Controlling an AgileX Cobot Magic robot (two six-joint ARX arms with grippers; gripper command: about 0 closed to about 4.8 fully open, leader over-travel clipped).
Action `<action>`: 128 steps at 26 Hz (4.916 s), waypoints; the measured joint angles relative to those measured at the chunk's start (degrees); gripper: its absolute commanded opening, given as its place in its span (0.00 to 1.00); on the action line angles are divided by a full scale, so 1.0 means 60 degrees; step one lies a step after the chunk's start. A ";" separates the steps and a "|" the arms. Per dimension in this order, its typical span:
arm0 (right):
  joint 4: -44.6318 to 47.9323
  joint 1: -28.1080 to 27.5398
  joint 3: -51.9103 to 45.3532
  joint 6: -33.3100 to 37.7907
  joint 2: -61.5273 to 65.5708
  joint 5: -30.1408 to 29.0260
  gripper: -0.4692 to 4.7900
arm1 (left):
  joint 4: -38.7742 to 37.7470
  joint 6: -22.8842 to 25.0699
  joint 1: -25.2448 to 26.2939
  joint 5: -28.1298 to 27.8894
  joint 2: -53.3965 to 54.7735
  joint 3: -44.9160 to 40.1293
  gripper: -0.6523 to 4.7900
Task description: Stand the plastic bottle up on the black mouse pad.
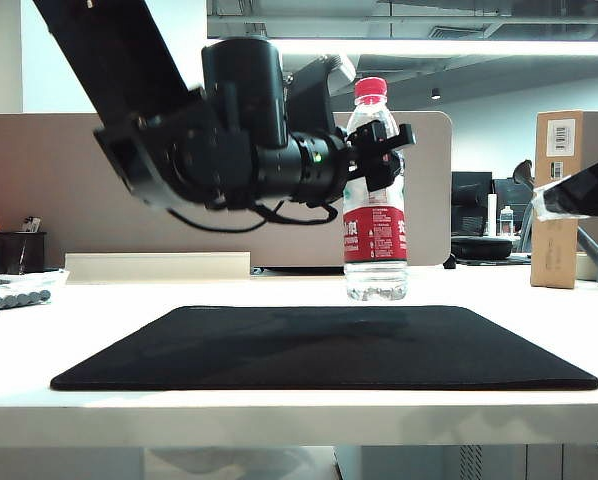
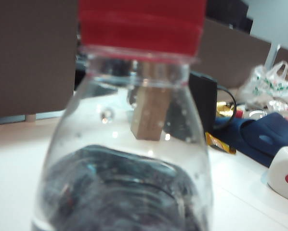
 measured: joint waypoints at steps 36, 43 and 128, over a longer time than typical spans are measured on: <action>-0.0113 0.0011 0.0000 0.0000 0.0339 -0.0004 0.09 | 0.0812 0.0521 0.0018 0.1599 0.0557 0.0033 0.86; -0.0113 0.0011 0.0000 0.0000 0.0328 0.0000 0.09 | 0.1115 0.0594 0.0233 0.1698 -0.0204 0.0047 0.86; -0.0186 -0.3009 0.0000 0.0000 -0.0998 -0.0004 0.09 | -1.7784 0.2900 -0.2801 -0.4197 -1.7365 -0.4003 0.11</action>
